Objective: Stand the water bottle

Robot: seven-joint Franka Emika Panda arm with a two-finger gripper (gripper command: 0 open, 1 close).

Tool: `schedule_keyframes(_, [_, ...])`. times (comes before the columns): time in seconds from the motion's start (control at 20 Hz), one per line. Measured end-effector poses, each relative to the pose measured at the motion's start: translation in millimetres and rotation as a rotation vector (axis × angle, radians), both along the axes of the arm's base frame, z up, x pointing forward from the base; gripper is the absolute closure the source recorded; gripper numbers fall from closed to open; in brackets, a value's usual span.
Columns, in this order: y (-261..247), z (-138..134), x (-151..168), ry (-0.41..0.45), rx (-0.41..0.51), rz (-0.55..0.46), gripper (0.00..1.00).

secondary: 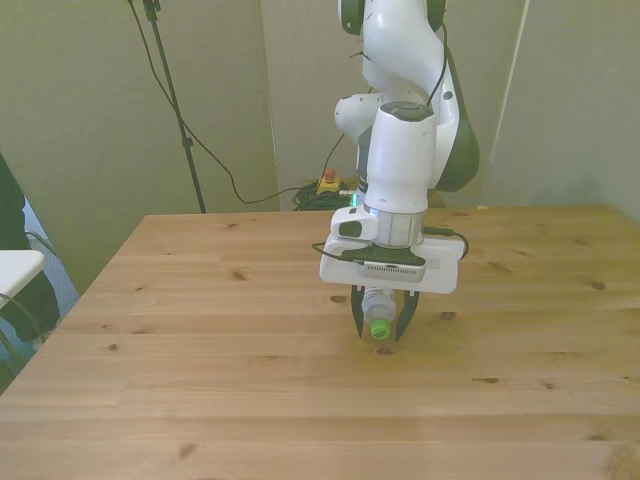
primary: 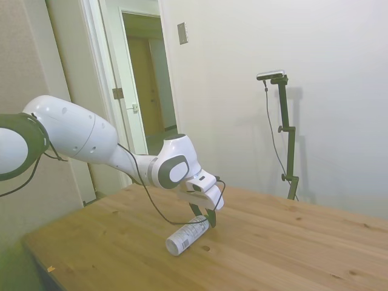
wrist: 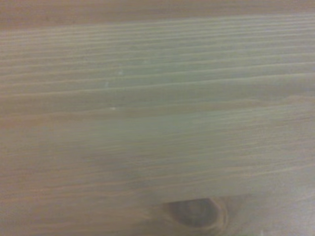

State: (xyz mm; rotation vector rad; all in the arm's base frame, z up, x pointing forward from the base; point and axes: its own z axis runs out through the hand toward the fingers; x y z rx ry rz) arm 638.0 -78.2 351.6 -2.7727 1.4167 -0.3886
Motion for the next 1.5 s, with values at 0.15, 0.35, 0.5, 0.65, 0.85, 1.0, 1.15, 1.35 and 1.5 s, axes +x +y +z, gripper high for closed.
schedule_keyframes(0.15, [-2.6,0.0,-0.3,0.0,-0.001,-0.004,1.0])
schedule_keyframes(0.35, [-3.0,-0.9,-1.1,0.006,0.015,-0.016,1.0])
schedule_keyframes(0.5, [-0.2,0.1,-0.4,0.009,0.031,-0.039,1.0])
schedule_keyframes(0.65, [6.4,5.2,3.1,-0.01,0.044,-0.1,1.0])
schedule_keyframes(0.85, [12.5,26.1,10.7,-0.088,0.044,-0.172,1.0])
schedule_keyframes(1.0, [13.0,60.3,9.4,-0.19,0.011,-0.239,1.0])
schedule_keyframes(1.15, [9.1,97.2,-1.1,-0.306,-0.053,-0.314,1.0])
schedule_keyframes(1.35, [-2.1,130.0,-17.9,-0.442,-0.165,-0.403,1.0])
schedule_keyframes(1.5, [26.0,122.8,-35.0,-0.495,-0.215,-0.407,1.0])
